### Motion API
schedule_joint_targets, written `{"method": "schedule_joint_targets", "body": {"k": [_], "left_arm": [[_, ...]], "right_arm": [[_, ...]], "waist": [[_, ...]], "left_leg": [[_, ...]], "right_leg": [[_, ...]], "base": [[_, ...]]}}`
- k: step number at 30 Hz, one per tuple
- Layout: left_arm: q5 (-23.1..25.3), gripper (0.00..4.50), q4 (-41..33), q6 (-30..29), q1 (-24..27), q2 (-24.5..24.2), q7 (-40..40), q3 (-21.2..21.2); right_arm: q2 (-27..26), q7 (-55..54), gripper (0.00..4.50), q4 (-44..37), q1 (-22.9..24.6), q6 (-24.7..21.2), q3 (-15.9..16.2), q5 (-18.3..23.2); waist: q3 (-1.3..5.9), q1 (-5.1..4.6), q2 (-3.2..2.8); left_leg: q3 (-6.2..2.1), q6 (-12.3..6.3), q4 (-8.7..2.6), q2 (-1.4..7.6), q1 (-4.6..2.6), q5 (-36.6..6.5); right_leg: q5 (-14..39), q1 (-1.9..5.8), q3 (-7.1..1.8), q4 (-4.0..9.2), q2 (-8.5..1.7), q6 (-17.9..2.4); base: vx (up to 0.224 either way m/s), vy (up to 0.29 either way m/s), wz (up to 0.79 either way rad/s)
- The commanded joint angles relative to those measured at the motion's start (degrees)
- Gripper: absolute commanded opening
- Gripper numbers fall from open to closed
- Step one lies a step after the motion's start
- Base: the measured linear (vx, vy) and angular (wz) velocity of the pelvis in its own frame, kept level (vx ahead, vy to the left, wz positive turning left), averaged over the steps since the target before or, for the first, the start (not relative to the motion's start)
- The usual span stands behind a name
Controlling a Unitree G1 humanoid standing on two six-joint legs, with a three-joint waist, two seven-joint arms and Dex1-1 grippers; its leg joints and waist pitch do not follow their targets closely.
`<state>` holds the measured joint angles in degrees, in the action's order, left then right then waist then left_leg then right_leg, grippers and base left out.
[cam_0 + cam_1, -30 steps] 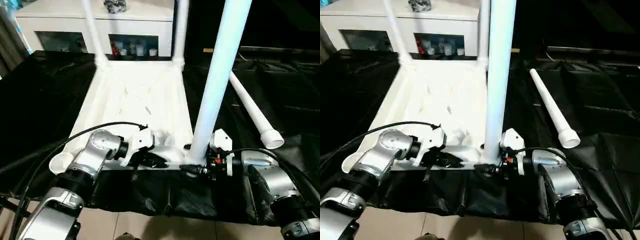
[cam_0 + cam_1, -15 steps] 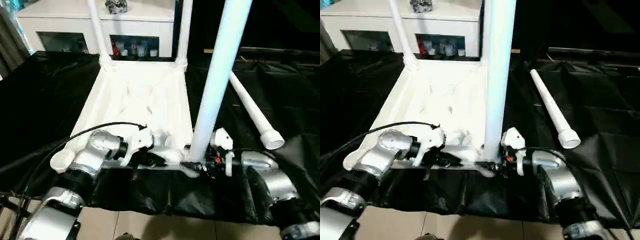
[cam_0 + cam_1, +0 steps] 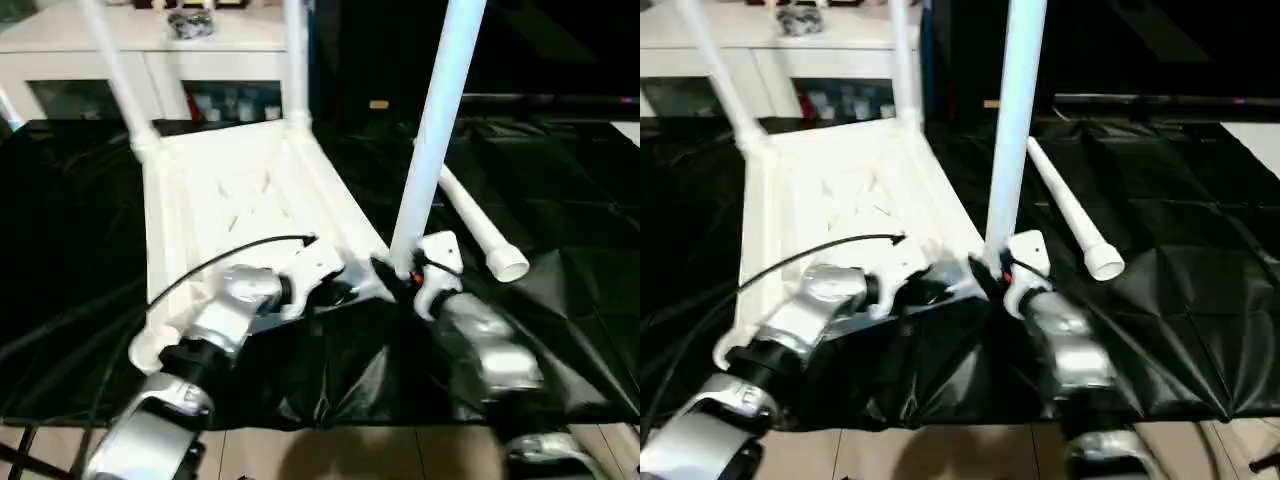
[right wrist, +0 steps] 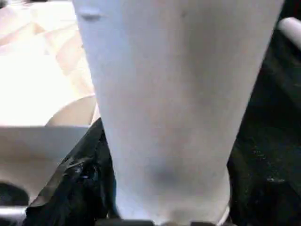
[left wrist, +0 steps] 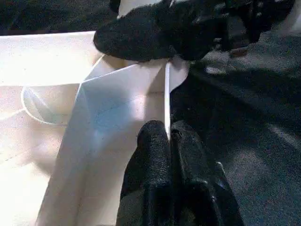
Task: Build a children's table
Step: Rotate leg to tighten
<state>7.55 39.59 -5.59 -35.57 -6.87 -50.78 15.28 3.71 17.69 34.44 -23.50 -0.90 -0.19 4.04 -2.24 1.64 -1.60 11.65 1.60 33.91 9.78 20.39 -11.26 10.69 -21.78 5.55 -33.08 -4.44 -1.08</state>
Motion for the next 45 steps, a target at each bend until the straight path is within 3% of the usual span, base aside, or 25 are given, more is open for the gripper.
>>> {"method": "schedule_joint_targets", "body": {"k": [1, 4, 5, 7, 10, 13, 16, 18, 19, 20, 22, 25, 29, 32, 38, 41, 43, 45], "left_arm": [[-1.66, 0.00, -0.71, 1.12, -0.02, 2.56, -2.47, 2.25], [-2.52, 0.00, -0.87, 2.04, 0.06, 1.02, -4.65, 1.76], [-2.61, 0.00, -0.90, 2.11, 0.07, 0.73, -4.90, 1.64], [-3.02, 0.00, -1.05, 2.51, 0.17, -0.05, -6.04, 1.39], [-3.90, 0.00, -1.44, 4.12, 0.61, -1.91, -9.62, 1.33], [-4.56, 0.00, -1.63, 6.19, 1.05, -4.98, -15.52, 1.81], [-4.70, 0.00, -1.56, 6.59, 1.07, -6.05, -17.45, 1.95], [-4.59, 0.00, -1.16, 7.18, 0.90, -6.71, -18.42, 2.02], [-4.57, 0.00, -0.60, 7.87, 0.63, -7.47, -19.59, 2.12], [-4.57, 0.00, -0.60, 7.87, 0.63, -7.47, -19.59, 2.12], [-4.59, 0.00, -0.04, 8.60, 0.36, -8.24, -20.80, 2.28], [-4.82, 0.00, 1.21, 10.44, -0.24, -9.82, -23.80, 2.93], [-4.67, 0.00, 2.00, 11.61, -0.51, -10.71, -25.67, 3.13], [-4.46, 0.00, 2.57, 12.30, -0.61, -11.23, -26.59, 3.07], [-4.95, 0.00, 3.05, 12.83, -0.55, -11.32, -26.75, 3.29], [-4.43, 0.00, 3.44, 10.97, -0.61, -9.60, -22.37, 2.45], [-4.14, 0.00, 3.22, 10.15, -0.62, -8.56, -20.27, 2.30], [-3.60, 0.00, 2.67, 8.20, -0.48, -6.41, -16.30, 2.13]], "right_arm": [[-1.80, 2.51, 3.50, 1.80, -0.23, -0.79, 1.68, 0.51], [0.07, 6.86, 3.78, 0.53, -0.10, 0.21, 2.02, 1.12], [0.51, 7.30, 3.86, 0.45, -0.14, 0.48, 2.26, 0.90], [1.77, 9.13, 3.86, 0.11, -0.17, 1.04, 2.87, 0.61], [4.49, 15.70, 3.86, -1.46, 0.19, 1.01, 3.93, 1.84], [9.81, 29.73, 3.86, -6.27, 2.21, 0.28, 6.78, 4.78], [12.03, 35.21, 3.86, -8.38, 3.18, -0.37, 7.95, 6.00], [13.50, 38.51, 3.86, -9.14, 3.53, -0.52, 8.55, 6.49], [15.06, 41.88, 3.86, -9.63, 3.69, -0.31, 9.20, 6.66], [15.06, 41.88, 3.86, -9.63, 3.69, -0.31, 9.20, 6.66], [16.55, 45.14, 3.59, -10.06, 3.77, -0.15, 9.87, 6.81], [19.42, 50.79, 3.43, -10.74, 3.47, -0.39, 11.79, 6.93], [20.59, 53.53, 3.03, -11.03, 3.21, -0.54, 12.86, 6.68], [20.50, 54.49, 2.80, -11.06, 2.91, -0.52, 12.94, 6.53], [19.91, 53.96, 2.69, -12.60, 4.24, -1.07, 12.95, 7.66], [17.66, 48.81, 2.69, -13.60, 6.34, -2.00, 11.17, 8.05], [16.17, 45.83, 2.69, -13.56, 7.06, -2.65, 10.21, 8.17], [13.56, 38.78, 2.68, -11.84, 7.26, -2.05, 8.88, 6.49]], "waist": [[2.43, 0.04, 0.30], [2.62, 0.26, 0.18], [2.83, 0.41, 0.23], [2.92, 0.54, 0.06], [3.10, 0.67, 0.30], [3.36, 1.06, 0.42], [3.47, 1.88, 0.04], [3.37, 2.08, 0.23], [3.16, 2.47, 0.14], [3.10, 2.57, 0.12], [3.00, 2.99, 0.19], [3.10, 3.58, 0.34], [3.29, 3.78, 0.44], [3.27, 3.88, 0.49], [3.33, 3.92, 0.50], [3.23, 4.04, 0.45], [3.08, 3.96, 0.47], [2.59, 3.55, 0.29]], "left_leg": [[-2.64, -0.64, -4.92, 4.00, -0.72, -19.29], [-2.47, -1.48, -4.91, 4.12, -0.47, -17.43], [-2.28, -2.21, -4.73, 4.11, -0.41, -15.22], [-2.10, -2.98, -4.53, 4.00, -0.32, -13.16], [-2.04, -4.63, -4.23, 3.89, 0.03, -10.89], [-1.92, -6.84, -3.83, 3.98, 0.23, -7.29], [-1.86, -8.57, -3.67, 4.50, 0.30, -5.62], [-1.83, -8.03, -3.74, 4.58, 0.20, -6.89], [-1.72, -6.56, -3.85, 4.62, -0.20, -9.40], [-1.69, -6.08, -3.88, 4.64, -0.28, -10.01], [-1.77, -4.73, -4.07, 4.68, -0.31, -11.08], [-1.65, -4.61, -4.00, 4.64, -0.57, -10.44], [-1.80, -5.34, -3.89, 4.64, -0.16, -8.32], [-1.80, -5.34, -3.85, 4.57, -0.09, -8.54], [-1.86, -5.10, -3.86, 4.63, -0.10, -8.24], [-1.86, -4.89, -3.95, 4.71, -0.15, -8.50], [-1.91, -4.34, -4.11, 4.69, -0.13, -9.63], [-2.04, -2.38, -4.49, 4.64, -0.60, -13.67]], "right_leg": [[23.85, 1.23, -3.68, 5.42, -5.62, -8.96], [19.18, 1.63, -3.79, 4.84, -5.49, -10.26], [15.41, 1.77, -3.86, 4.36, -5.51, -11.44], [13.12, 1.94, -3.87, 4.12, -5.53, -12.22], [11.46, 2.38, -3.77, 3.77, -5.55, -12.63], [5.97, 2.71, -3.53, 3.04, -5.14, -13.60], [2.59, 2.39, -3.39, 2.46, -4.98, -14.26], [4.56, 2.22, -3.32, 2.63, -5.15, -14.43], [8.84, 1.90, -3.38, 3.18, -5.20, -14.00], [9.93, 1.83, -3.43, 3.28, -5.19, -13.76], [12.62, 1.87, -3.56, 3.52, -5.31, -12.86], [11.93, 1.70, -3.64, 3.40, -5.22, -12.49], [9.14, 2.02, -3.56, 2.95, -5.43, -13.04], [10.54, 2.08, -3.51, 3.10, -5.53, -12.72], [10.31, 2.06, -3.50, 3.01, -5.46, -12.65], [10.56, 1.99, -3.56, 3.11, -5.52, -12.58], [12.70, 1.98, -3.50, 3.39, -5.59, -12.25], [19.64, 1.53, -3.55, 4.34, -5.63, -10.85]], "base": [[0.000, 0.000, 0.00], [0.000, 0.000, 0.00], [0.000, 0.000, 0.00], [0.000, 0.000, 0.00], [0.000, 0.000, 0.00], [0.000, 0.000, 0.00], [0.000, 0.000, 0.00], [0.000, 0.000, 0.00], [0.000, 0.000, 0.00], [0.000, 0.000, 0.00], [0.000, 0.000, 0.00], [0.000, 0.000, 0.00], [0.000, 0.000, 0.00], [0.000, 0.000, 0.00], [0.000, 0.000, 0.00], [0.000, 0.000, 0.00], [0.000, 0.000, 0.00], [0.000, 0.000, 0.00]]}}
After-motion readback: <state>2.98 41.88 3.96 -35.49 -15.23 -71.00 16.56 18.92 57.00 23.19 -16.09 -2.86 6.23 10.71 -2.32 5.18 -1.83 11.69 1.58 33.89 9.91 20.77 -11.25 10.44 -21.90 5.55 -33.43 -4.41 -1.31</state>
